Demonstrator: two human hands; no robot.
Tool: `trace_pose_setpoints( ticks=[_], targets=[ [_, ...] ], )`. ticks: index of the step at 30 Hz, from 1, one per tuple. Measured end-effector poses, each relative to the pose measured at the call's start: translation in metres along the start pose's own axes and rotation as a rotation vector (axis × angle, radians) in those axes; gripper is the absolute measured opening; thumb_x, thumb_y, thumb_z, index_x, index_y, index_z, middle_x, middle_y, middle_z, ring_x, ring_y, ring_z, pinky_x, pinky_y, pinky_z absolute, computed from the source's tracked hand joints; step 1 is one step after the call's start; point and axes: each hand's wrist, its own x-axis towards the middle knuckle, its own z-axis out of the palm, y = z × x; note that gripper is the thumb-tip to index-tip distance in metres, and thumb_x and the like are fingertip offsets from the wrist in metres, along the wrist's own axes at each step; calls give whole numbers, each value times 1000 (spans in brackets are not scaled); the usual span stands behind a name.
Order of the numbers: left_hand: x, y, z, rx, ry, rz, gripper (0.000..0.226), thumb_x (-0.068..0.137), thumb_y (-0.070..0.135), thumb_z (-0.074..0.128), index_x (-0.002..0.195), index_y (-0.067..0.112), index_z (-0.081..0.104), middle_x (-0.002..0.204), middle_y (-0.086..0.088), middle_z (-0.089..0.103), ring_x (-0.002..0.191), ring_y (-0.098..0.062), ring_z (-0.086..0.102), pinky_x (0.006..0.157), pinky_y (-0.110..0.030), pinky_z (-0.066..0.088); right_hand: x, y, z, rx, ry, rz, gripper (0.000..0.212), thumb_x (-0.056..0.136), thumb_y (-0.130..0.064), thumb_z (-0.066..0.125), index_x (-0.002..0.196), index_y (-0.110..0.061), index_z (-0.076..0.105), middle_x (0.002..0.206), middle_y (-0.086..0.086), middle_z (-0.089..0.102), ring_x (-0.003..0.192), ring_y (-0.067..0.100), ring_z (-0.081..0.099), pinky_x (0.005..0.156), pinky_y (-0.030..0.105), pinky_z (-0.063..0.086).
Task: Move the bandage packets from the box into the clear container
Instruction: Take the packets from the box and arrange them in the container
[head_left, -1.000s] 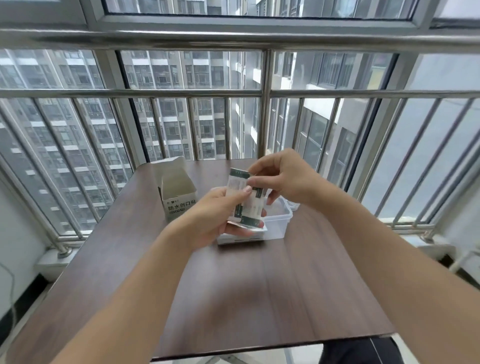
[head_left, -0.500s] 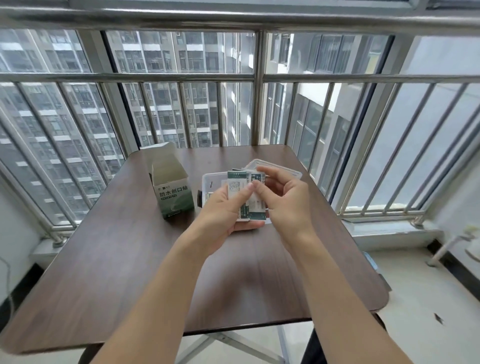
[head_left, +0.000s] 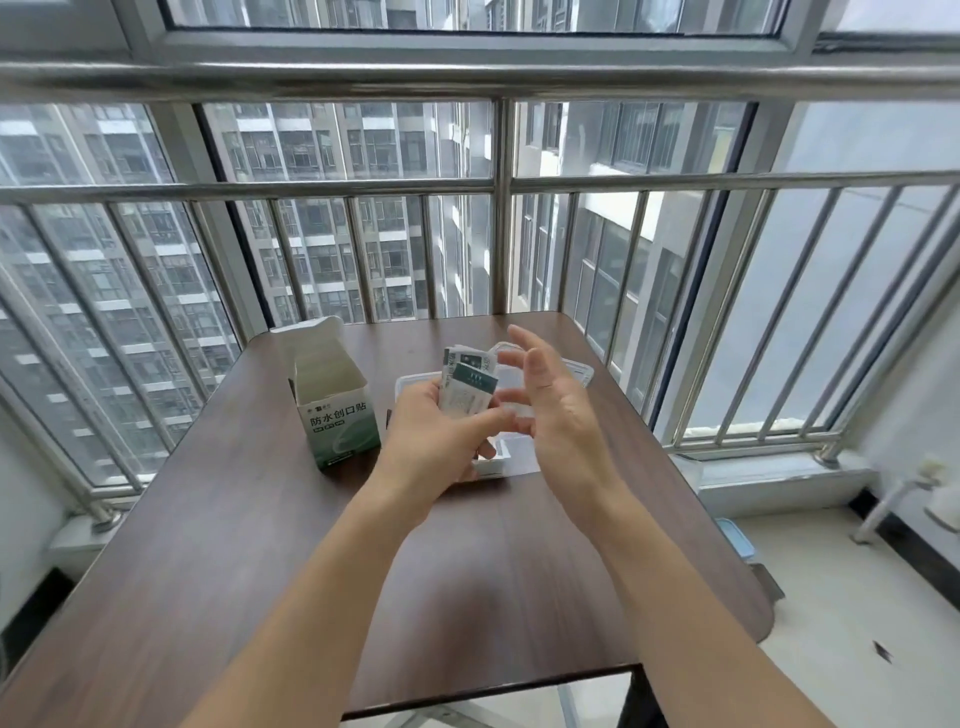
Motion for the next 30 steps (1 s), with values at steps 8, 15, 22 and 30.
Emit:
trace_pose_setpoints(
  ticks=[8, 15, 22, 30],
  targets=[
    [4, 6, 2, 398, -40, 91, 20, 90, 9, 54, 86, 26, 62, 72, -3, 68, 52, -21, 66, 46, -41, 60, 9, -21, 4, -660, -201, -170, 24, 99, -19, 57, 122, -17, 56, 114, -1, 62, 104, 13, 55, 87, 21, 39],
    [5, 2, -8, 441, 86, 220, 16, 67, 28, 56, 73, 17, 66, 63, -13, 66, 56, -33, 63, 43, -46, 54, 6, -24, 6, -668, -259, -196, 11, 100, -23, 56, 110, -20, 54, 97, -4, 65, 92, 13, 59, 81, 25, 46],
    [30, -2, -19, 606, 113, 287, 7, 74, 14, 62, 79, 18, 57, 66, -1, 62, 60, -23, 63, 56, -43, 56, 36, -28, -5, -696, -249, -246, 7, 99, -11, 57, 103, -11, 63, 88, -3, 67, 75, 10, 57, 70, 20, 42],
    [77, 10, -24, 567, 66, 313, 42, 79, 20, 77, 116, 19, 56, 98, 3, 67, 89, -19, 68, 71, -34, 57, 103, -38, -10, -563, -516, -124, 15, 98, -4, 59, 111, -11, 61, 78, 14, 65, 68, 28, 65, 57, 29, 55]
  ],
)
